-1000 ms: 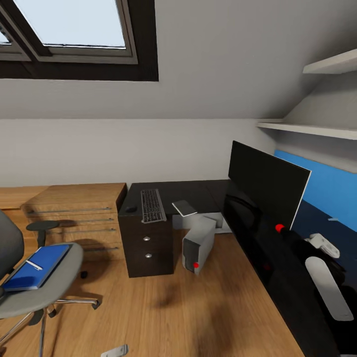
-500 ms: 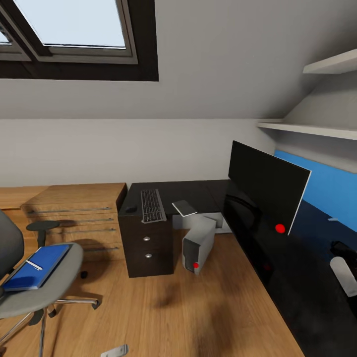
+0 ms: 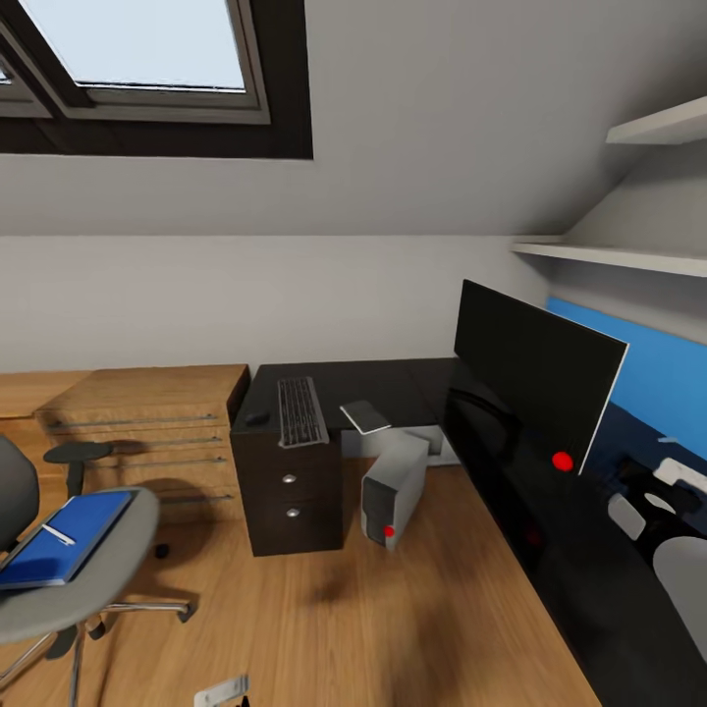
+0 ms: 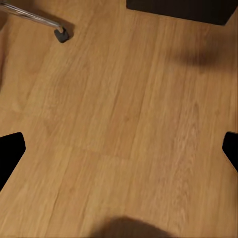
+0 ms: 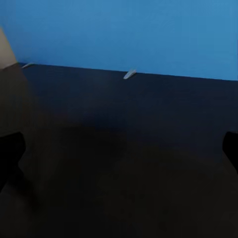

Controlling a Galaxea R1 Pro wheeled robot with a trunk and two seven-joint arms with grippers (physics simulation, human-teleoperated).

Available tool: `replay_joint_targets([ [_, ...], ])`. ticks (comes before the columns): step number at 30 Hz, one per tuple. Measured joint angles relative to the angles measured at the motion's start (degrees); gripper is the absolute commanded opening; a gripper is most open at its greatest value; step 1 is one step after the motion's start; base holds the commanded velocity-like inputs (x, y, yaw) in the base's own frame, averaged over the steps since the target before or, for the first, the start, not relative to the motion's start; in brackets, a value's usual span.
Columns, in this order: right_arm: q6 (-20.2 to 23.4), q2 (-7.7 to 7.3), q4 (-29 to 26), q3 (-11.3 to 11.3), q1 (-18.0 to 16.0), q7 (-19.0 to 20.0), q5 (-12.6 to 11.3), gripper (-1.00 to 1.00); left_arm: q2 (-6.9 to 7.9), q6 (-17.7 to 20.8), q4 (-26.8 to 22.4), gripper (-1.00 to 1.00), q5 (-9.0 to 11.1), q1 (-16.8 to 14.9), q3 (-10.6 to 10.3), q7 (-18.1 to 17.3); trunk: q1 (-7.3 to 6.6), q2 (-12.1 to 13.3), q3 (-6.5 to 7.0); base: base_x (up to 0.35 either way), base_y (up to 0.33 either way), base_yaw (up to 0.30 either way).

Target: In the bedroom, organize the workspace by keeping the computer under the desk, ensuring the monitor is on the desk, placing the keyboard on the desk next to the monitor, placing the mouse on the desk next to the keyboard, moving the folder from the swivel chair onto the desk next to the mouse, stacking the notebook on top of the folder with the pen on top of the notebook, and positioning the swivel chair next to the desk.

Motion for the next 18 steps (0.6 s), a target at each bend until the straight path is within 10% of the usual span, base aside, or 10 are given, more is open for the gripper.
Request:
replay_joint_targets([
  [10, -0.1, -0.4, 0.1, 0.0, -0.1, 0.0, 1.6, 1.0, -0.16, -0.1, 0.2, 1.0, -0.1, 0.0, -0.2, 0.0, 0.02, 0.0, 0.0, 0.073, 0.0, 0.0],
  [18, 0.3, -4.28, 0.5, -0.3, -0.1, -0.2, 1.6, 1.0, -0.18, -0.2, 0.2, 1.0, -0.1, 0.0, -0.2, 0.0, 0.03, 0.0, 0.0, 0.018, 0.0, 0.0],
])
